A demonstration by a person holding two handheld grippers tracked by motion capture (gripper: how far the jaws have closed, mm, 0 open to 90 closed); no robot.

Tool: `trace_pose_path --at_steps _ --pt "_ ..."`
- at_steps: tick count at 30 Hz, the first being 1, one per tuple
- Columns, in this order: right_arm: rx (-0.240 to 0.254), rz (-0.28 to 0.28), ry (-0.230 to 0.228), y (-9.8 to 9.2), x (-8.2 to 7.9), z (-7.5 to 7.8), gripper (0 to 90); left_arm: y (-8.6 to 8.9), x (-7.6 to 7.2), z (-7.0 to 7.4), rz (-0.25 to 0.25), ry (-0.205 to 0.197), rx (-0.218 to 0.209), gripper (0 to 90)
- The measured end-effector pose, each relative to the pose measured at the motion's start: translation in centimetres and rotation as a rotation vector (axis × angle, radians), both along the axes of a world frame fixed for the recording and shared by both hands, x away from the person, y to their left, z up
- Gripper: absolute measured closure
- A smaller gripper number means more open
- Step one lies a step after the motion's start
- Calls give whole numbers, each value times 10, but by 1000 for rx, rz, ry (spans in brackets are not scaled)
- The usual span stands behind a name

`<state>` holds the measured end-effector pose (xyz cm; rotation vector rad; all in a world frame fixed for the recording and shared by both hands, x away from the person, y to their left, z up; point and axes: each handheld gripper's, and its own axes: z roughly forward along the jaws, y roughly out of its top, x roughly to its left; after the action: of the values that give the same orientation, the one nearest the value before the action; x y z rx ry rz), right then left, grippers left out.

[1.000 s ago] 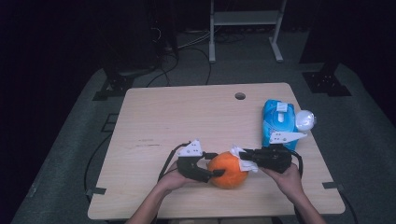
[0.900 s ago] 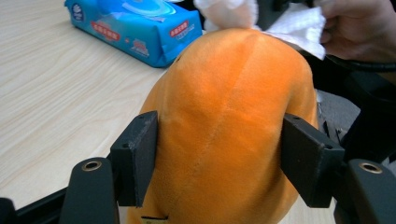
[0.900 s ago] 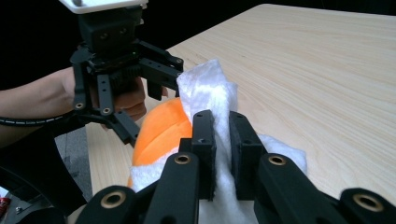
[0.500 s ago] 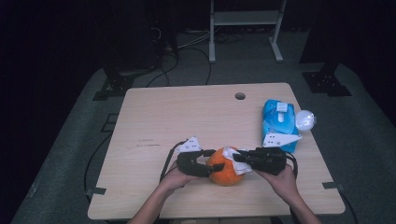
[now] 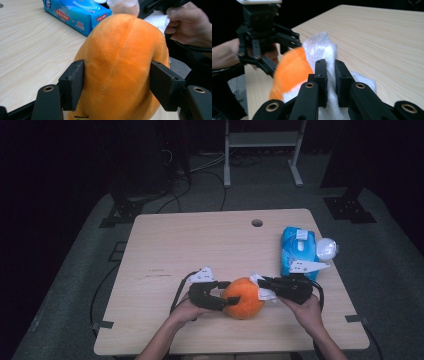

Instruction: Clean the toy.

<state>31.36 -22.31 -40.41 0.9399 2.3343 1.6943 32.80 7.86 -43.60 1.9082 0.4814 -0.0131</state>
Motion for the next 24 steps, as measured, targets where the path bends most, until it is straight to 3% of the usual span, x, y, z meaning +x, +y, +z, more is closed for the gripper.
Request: trace_pose_path --at_steps 6,10,12,18,24 --pt "6 68 -53 22 -11 14 814 -12 -5 2 31 -30 3 323" --pt "-57 105 -99 42 -19 15 813 -17 -7 3 70 -30 4 318" --pt "-46 102 -94 40 -16 15 814 -15 -6 3 83 -22 -9 322" --pt "-50 22 -106 19 -12 12 815 -12 0 1 111 24 -50 326" --pt "-48 19 -116 16 -18 11 809 -9 2 0 136 46 -59 325"
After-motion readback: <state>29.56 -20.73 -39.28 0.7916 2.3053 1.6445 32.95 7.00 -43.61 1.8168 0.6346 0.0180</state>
